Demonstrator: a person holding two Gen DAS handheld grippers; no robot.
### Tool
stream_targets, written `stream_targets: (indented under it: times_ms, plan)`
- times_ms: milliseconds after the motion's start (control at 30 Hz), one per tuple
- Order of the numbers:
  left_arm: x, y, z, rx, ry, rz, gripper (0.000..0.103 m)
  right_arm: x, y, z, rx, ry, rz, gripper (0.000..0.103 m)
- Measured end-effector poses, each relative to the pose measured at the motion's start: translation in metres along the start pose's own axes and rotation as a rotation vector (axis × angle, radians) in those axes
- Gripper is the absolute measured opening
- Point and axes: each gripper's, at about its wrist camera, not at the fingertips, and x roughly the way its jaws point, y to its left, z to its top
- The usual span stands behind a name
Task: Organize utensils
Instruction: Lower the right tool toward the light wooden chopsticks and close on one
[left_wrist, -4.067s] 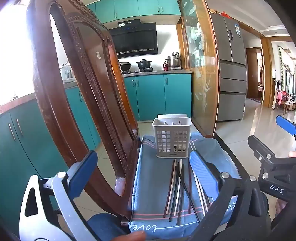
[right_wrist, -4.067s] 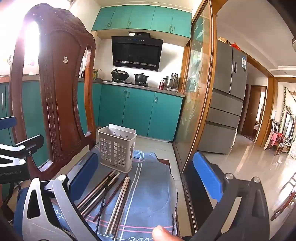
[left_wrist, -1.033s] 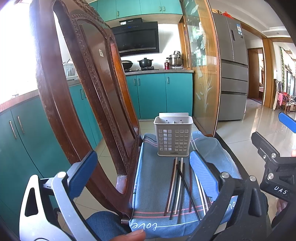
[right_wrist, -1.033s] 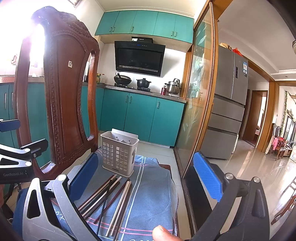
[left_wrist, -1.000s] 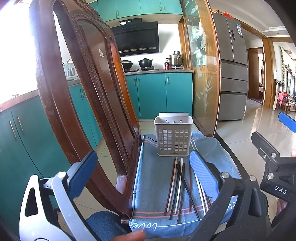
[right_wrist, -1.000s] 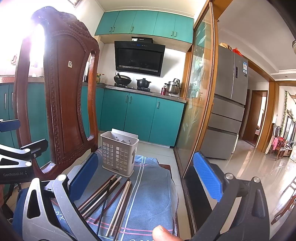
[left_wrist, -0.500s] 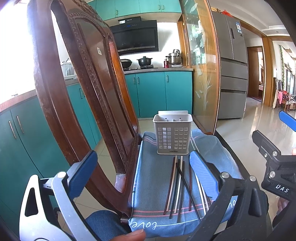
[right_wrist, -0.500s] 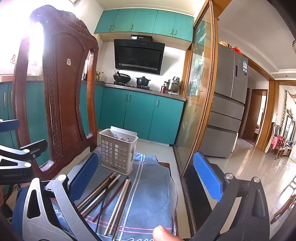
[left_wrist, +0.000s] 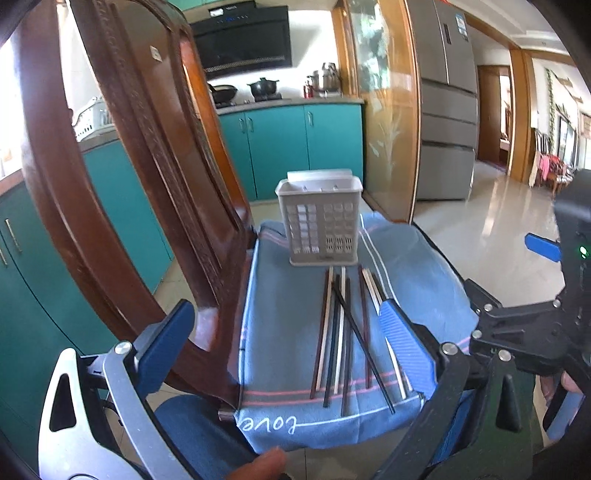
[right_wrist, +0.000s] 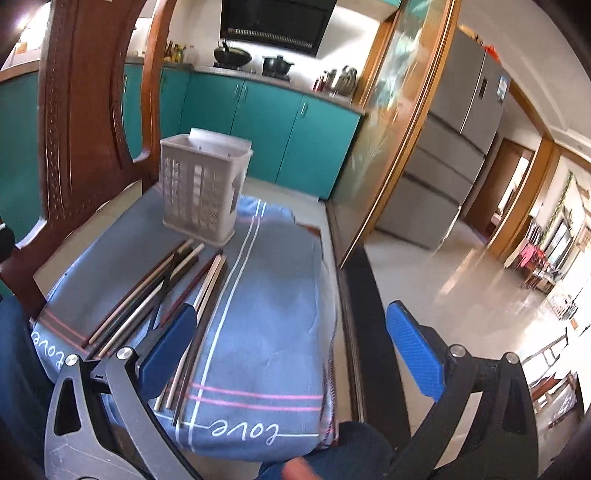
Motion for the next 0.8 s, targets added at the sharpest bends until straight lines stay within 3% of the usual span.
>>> stream_targets:
  times_ms: [167, 233, 300, 467, 800]
  plan:
    - [0.013, -0.006, -0.011, 0.004, 0.058, -0.04, 0.099, 0.015, 0.002, -0.004, 0.04, 0.057, 0.08, 0.069]
    - [0.019, -0.006, -0.016, -0.004, 0.088, -0.059, 0.099, 0.027, 0.002, -0.007, 0.077, 0.1, 0.144, 0.053]
    - [0.025, -0.005, -0.021, -0.014, 0.116, -0.092, 0.089, 0.043, 0.003, -0.01, 0.125, 0.168, 0.24, 0.045]
    - [0.038, -0.01, -0.039, 0.013, 0.2, -0.133, 0.055, 0.073, 0.029, -0.012, 0.124, 0.248, 0.341, 0.045]
    - [0.049, -0.006, -0.056, 0.012, 0.283, -0.148, 0.053, 0.13, 0.064, -0.017, 0.114, 0.399, 0.334, 0.045]
